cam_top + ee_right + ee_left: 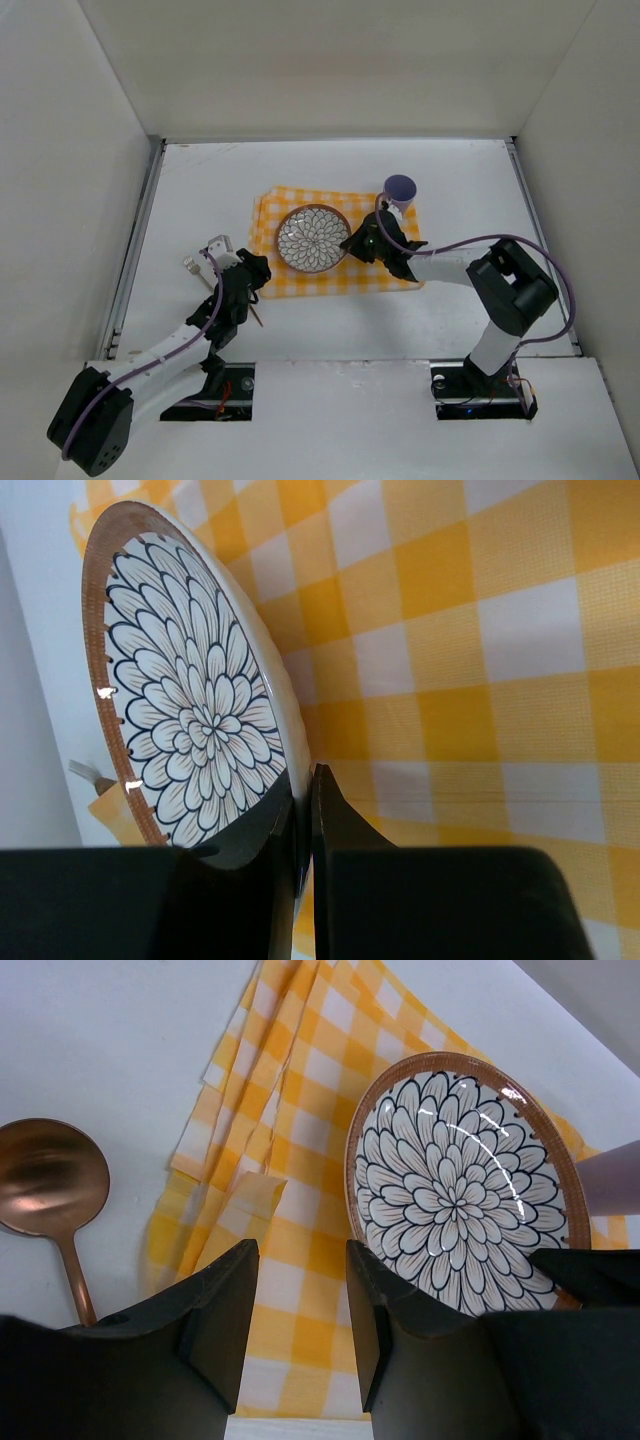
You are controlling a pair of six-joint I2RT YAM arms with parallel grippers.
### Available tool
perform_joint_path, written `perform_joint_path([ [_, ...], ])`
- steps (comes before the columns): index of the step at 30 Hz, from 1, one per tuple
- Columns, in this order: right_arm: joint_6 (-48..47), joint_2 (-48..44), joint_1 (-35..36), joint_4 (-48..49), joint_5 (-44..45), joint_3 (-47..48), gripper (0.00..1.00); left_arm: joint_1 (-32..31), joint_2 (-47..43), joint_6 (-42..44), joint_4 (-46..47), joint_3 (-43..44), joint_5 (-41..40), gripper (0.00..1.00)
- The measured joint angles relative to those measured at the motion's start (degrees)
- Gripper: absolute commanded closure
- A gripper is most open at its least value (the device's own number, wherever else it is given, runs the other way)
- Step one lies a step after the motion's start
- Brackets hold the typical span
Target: Set the dinner table for one person
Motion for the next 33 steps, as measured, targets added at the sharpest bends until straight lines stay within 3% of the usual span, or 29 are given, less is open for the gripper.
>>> perform_joint_path([
  [15, 1.7, 0.2, -0.7, 1.0, 1.1, -2.4, 0.9, 0.0, 0.5, 0.0, 0.0, 0.0, 0.1, 0.62],
  [23, 3.1, -0.7, -0.7, 3.7, 2.3, -3.1, 0.51, -0.2, 0.8, 0.0, -0.1, 0.0, -0.1, 0.62],
  [29, 0.8, -5.7, -0.4, 0.8, 5.7, -3.1, 0.4, -0.2, 0.8, 0.0, -2.9, 0.3, -3.2, 0.64],
  [33, -2.2, -11.7, -0.3, -1.1, 7.7, -5.6, 0.34, -0.4, 0.5, -2.3, -12.0, 3.3, -8.2, 0.63],
])
